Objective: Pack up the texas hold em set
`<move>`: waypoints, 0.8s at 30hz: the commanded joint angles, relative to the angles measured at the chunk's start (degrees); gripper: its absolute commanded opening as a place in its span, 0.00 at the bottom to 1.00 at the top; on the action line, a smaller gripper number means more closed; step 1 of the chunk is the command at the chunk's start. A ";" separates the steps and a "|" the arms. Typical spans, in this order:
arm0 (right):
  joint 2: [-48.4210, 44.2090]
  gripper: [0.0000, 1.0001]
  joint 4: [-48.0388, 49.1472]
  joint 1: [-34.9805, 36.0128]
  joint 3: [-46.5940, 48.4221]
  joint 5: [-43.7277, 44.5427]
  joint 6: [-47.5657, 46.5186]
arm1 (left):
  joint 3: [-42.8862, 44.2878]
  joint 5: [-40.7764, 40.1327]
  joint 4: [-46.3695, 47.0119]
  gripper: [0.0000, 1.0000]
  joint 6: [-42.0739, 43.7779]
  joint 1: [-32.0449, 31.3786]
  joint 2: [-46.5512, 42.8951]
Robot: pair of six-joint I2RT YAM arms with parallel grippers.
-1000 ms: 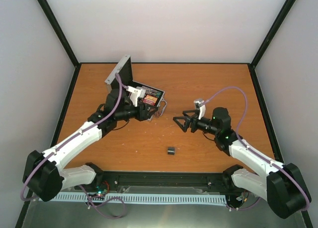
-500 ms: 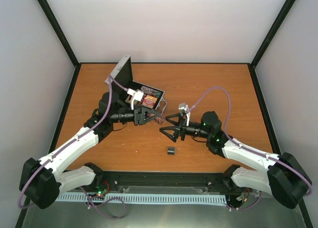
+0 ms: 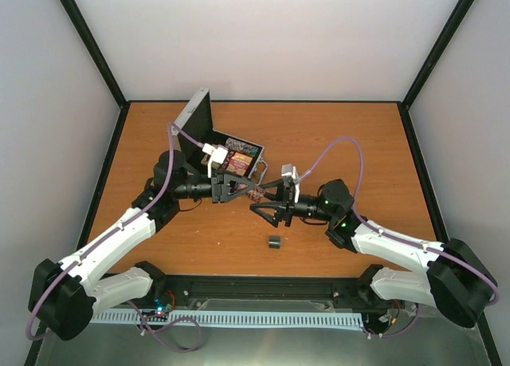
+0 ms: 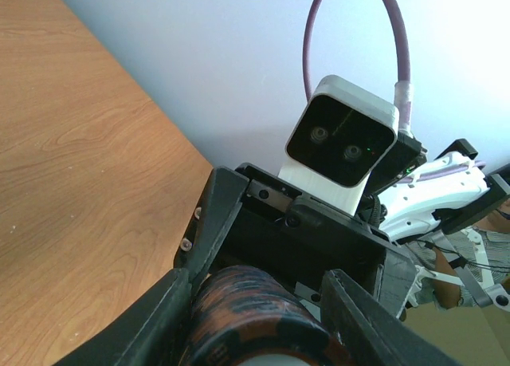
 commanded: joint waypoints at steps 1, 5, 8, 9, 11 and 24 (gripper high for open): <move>0.81 0.73 2.35 1.72 1.87 -1.64 -2.20 | 0.48 1.74 6.27 0.35 -2.11 0.55 -2.06; 1.23 0.66 2.41 2.24 2.52 -1.65 -2.75 | 0.48 2.49 6.59 0.35 -2.51 0.55 -2.02; 1.36 0.62 2.87 2.31 2.64 -1.47 -2.81 | 0.48 2.71 6.59 0.35 -2.40 0.55 -2.05; 1.38 0.62 3.02 2.35 2.65 -1.35 -2.83 | 0.51 2.81 6.53 0.35 -2.46 0.55 -2.02; 1.37 0.62 3.26 2.42 2.48 -1.09 -2.92 | 0.37 2.90 6.58 0.35 -2.56 0.56 -1.93; 1.50 0.38 4.33 2.56 2.60 0.23 -3.65 | 0.15 3.96 5.94 0.36 -2.47 0.56 -1.14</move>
